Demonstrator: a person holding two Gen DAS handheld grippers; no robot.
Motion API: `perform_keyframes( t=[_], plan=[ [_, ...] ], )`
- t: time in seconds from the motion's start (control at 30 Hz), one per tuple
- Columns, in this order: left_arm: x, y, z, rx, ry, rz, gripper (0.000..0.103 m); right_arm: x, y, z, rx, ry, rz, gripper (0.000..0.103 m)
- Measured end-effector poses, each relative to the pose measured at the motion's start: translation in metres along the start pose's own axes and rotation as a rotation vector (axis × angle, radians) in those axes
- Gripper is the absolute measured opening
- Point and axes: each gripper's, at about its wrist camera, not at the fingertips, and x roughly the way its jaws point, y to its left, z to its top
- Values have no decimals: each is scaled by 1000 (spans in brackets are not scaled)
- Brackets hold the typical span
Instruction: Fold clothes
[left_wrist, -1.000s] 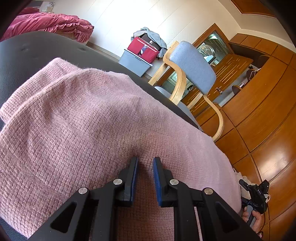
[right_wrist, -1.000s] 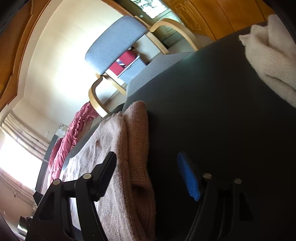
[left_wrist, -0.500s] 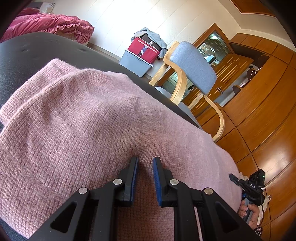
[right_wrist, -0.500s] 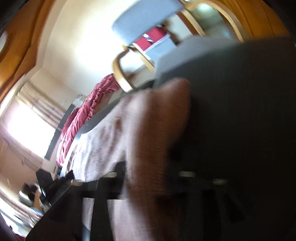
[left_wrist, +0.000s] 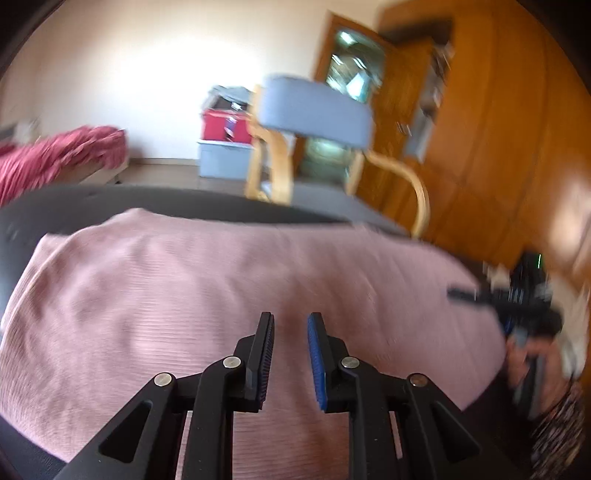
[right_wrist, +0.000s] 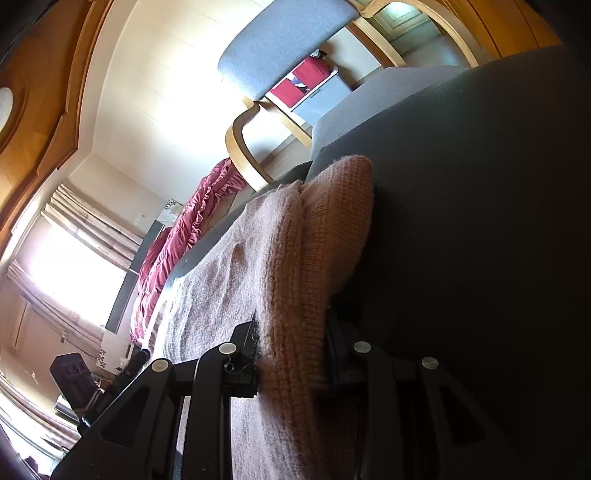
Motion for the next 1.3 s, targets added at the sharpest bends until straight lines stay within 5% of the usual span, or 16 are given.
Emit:
perform_keyframes(
  t=[0.07,0.2,0.57,0.73,1.0,1.1,1.3],
  plan=[
    [14,-10,-2,35,60,53,18,1,1,1,1,0,1,28],
    [33,-7,-3,13,138,11,17,0,0,-1,-1,-1,-2,28],
    [35,-10,-7,12,135,12,17,1,8,2,54,13,-38,27],
    [34,-7,-7,-12,132,0,17,-8,24,12,144,22,32,27],
    [28,6,-7,-79,123,-74,17,-10,105,29,128,22,78,26],
    [12,30,-9,-197,115,-178,17,-2,136,33,125,22,85,26],
    [-21,109,-17,-232,74,-34,17,29,182,31,116,53,96,27]
  ],
)
